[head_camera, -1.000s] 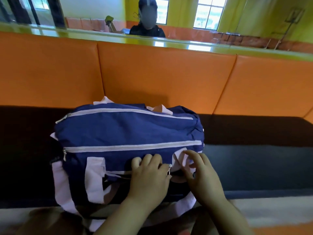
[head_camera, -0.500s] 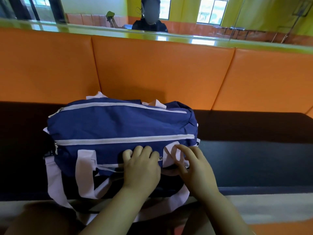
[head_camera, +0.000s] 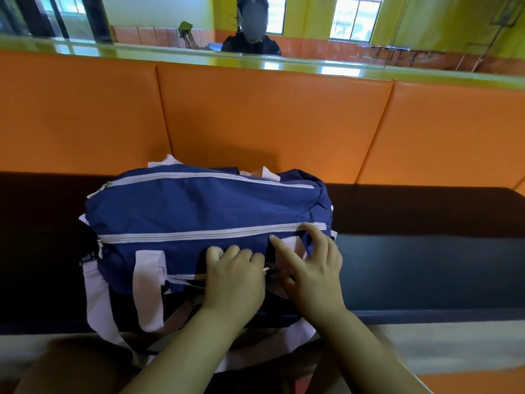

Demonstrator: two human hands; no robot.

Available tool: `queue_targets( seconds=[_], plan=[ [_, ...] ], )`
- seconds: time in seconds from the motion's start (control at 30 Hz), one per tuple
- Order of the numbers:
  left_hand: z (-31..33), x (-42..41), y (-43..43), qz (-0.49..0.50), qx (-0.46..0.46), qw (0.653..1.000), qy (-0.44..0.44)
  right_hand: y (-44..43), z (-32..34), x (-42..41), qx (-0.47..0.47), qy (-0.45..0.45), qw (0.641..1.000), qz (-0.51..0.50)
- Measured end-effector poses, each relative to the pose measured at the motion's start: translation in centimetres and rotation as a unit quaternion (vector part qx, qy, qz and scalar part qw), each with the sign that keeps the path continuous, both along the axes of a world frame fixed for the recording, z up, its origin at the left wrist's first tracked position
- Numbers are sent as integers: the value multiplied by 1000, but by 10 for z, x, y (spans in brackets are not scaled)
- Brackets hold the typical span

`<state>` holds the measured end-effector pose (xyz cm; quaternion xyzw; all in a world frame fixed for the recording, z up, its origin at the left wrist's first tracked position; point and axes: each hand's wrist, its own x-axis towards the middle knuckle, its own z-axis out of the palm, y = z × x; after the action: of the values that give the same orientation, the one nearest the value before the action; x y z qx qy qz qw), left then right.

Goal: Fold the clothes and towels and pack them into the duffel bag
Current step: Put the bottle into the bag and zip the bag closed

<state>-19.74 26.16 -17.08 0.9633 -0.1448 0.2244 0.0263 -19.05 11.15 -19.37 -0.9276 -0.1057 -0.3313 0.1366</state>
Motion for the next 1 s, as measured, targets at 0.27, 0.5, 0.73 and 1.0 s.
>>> queue_targets(
  seconds=[0.27,0.5,0.73,1.0],
  plan=[
    [-5,-16,70,16,-82,996,17,5,-5,0,-40,89,995,-25],
    [-12,-28,133,71,-164,984,3,14,0,-9,-35,140,988,-48],
    [-10,-28,148,45,-156,987,-15,28,17,-19,10,154,987,-47],
    [27,-25,128,60,-127,990,16,13,35,-10,-107,162,980,-43]
  ],
)
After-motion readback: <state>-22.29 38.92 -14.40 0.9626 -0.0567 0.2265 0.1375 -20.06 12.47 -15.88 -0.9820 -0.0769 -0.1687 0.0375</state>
